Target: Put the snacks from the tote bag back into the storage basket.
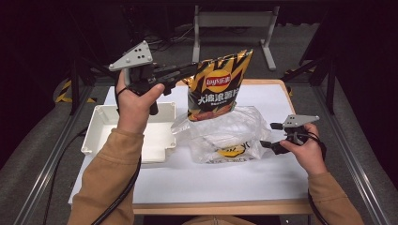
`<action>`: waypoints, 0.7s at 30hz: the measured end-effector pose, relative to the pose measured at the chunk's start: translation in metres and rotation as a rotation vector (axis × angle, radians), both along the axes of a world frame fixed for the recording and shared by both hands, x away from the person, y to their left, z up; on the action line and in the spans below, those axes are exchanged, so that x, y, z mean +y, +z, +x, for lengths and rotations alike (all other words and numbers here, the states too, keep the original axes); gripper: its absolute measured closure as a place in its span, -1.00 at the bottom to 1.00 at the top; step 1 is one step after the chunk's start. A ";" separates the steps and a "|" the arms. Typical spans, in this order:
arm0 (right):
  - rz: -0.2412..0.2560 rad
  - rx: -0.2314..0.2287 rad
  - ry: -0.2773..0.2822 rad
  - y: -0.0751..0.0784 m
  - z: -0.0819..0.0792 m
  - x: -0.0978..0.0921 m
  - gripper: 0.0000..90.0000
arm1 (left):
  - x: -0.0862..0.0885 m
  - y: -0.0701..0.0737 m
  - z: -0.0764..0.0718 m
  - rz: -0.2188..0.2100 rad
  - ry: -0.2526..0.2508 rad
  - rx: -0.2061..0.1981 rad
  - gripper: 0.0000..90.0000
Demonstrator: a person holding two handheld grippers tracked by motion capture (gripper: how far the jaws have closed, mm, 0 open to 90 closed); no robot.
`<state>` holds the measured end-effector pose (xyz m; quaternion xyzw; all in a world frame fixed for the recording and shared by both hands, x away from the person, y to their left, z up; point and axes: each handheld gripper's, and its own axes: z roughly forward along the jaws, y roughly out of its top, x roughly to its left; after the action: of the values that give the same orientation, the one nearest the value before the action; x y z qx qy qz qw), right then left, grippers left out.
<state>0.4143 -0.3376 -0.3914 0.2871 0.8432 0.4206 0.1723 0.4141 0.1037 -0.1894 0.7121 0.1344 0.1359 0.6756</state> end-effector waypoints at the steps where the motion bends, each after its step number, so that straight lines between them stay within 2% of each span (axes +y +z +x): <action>1: 0.001 -0.001 0.000 0.000 0.000 0.000 -0.70 | -0.002 0.000 0.000 0.004 -0.003 0.001 0.98; 11: -0.002 0.004 0.004 -0.001 0.000 0.000 -0.70 | 0.000 0.013 -0.001 0.001 0.014 -0.022 0.98; 21: -0.006 0.007 0.007 -0.002 0.001 0.001 -0.70 | 0.025 0.017 0.002 -0.008 0.057 -0.027 0.98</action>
<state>0.4149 -0.3368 -0.3937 0.2854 0.8460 0.4176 0.1686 0.4159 0.1287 -0.1725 0.7032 0.1461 0.1644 0.6761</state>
